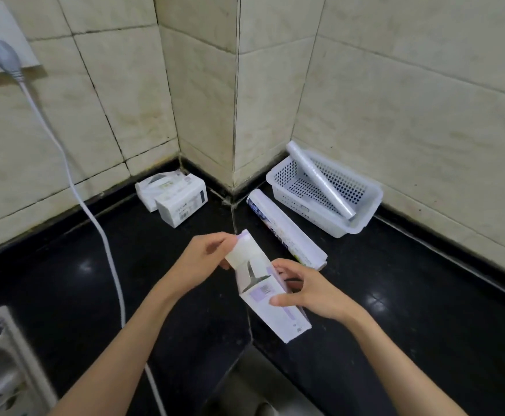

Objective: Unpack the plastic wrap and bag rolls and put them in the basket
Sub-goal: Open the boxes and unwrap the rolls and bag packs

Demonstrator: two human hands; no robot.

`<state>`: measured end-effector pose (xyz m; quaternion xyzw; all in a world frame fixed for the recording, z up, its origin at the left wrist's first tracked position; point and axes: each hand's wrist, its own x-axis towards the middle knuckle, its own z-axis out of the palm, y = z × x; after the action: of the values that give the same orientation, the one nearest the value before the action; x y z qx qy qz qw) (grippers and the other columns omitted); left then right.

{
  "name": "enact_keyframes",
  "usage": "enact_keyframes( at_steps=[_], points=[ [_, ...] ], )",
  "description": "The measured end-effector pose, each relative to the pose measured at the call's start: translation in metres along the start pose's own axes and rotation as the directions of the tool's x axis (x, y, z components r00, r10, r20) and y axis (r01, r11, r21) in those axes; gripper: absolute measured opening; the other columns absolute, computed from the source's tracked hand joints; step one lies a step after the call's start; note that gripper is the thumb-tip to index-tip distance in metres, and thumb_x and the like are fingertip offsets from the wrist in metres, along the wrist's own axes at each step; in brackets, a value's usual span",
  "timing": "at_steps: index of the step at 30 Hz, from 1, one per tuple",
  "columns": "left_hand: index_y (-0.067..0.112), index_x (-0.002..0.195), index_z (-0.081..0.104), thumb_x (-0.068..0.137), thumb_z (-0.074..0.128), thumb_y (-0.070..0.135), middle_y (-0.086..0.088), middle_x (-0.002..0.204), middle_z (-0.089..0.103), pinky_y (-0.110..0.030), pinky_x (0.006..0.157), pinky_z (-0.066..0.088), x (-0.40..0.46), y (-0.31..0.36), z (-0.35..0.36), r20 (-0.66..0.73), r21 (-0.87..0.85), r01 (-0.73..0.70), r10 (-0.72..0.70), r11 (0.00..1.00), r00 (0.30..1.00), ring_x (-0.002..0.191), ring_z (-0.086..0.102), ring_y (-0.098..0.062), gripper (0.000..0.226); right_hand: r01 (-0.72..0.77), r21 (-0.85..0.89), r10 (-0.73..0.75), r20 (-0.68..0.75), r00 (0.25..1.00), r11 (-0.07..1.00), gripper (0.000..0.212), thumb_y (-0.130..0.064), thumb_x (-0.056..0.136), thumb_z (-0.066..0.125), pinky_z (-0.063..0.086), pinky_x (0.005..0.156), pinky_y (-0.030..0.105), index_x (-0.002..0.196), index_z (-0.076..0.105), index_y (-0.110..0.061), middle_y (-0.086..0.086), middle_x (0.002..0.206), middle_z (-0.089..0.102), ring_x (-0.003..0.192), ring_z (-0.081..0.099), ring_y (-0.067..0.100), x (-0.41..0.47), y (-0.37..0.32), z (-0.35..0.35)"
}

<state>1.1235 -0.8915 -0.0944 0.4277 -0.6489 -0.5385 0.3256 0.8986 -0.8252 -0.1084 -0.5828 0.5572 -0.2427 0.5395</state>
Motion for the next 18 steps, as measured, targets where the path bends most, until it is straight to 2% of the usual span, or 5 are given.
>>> enact_keyframes(
  at_steps=[4,7,11,15,18],
  points=[
    [0.028,0.086,0.073,0.093,0.051,0.031,0.000,0.080,0.072,-0.021,0.059,0.056,0.019,-0.002,0.000,-0.156,-0.128,0.165,-0.184,0.978,0.971,0.064,0.067,-0.011,0.023,0.031,0.026,-0.032,0.073,0.997,0.999,0.048,-0.013,0.072,0.076,0.045,0.087,0.008,0.106,0.060,-0.043,-0.020,0.103,0.066,0.100,0.059,-0.002,0.009,-0.010,-0.012],
    [0.021,0.098,0.067,0.091,0.054,0.025,-0.005,0.095,0.069,-0.031,0.073,0.054,0.033,-0.004,0.011,-0.283,-0.097,0.238,-0.256,0.967,0.924,0.073,0.064,-0.013,0.015,0.058,0.047,-0.061,0.077,0.995,0.997,0.049,-0.015,0.071,0.076,0.044,0.095,0.018,0.110,0.060,-0.039,-0.013,0.110,0.066,0.108,0.058,0.008,0.013,-0.012,-0.017],
    [0.016,0.105,0.059,0.089,0.057,0.021,0.002,0.091,0.059,-0.025,0.074,0.046,0.033,0.003,0.023,-0.612,0.151,0.101,0.013,0.983,0.791,0.079,0.055,-0.010,0.018,0.044,0.030,-0.042,-0.050,0.998,0.999,0.048,-0.025,0.069,0.078,0.048,0.088,0.021,0.111,0.058,-0.036,-0.011,0.112,0.063,0.106,0.057,0.010,0.018,-0.005,-0.024],
    [0.015,0.106,0.062,0.092,0.052,0.021,0.001,0.104,0.061,-0.020,0.083,0.045,0.018,0.011,0.043,-0.363,0.461,-0.203,0.392,0.864,0.845,0.092,0.058,-0.009,0.018,-0.017,-0.026,0.010,-0.231,0.973,1.000,0.056,-0.030,0.065,0.081,0.045,0.087,0.024,0.114,0.053,-0.027,-0.006,0.112,0.058,0.102,0.054,0.013,0.024,0.005,-0.026],
    [0.019,0.127,0.051,0.094,0.042,0.036,0.011,0.123,0.054,-0.018,0.094,0.038,0.013,0.009,0.062,-0.138,0.429,-0.137,0.215,0.893,0.967,0.109,0.050,0.002,0.038,0.018,-0.016,-0.022,-0.286,0.958,1.000,0.057,-0.029,0.063,0.082,0.043,0.080,0.018,0.111,0.051,-0.030,-0.013,0.104,0.056,0.095,0.053,0.007,0.024,0.007,-0.021]
  ],
)
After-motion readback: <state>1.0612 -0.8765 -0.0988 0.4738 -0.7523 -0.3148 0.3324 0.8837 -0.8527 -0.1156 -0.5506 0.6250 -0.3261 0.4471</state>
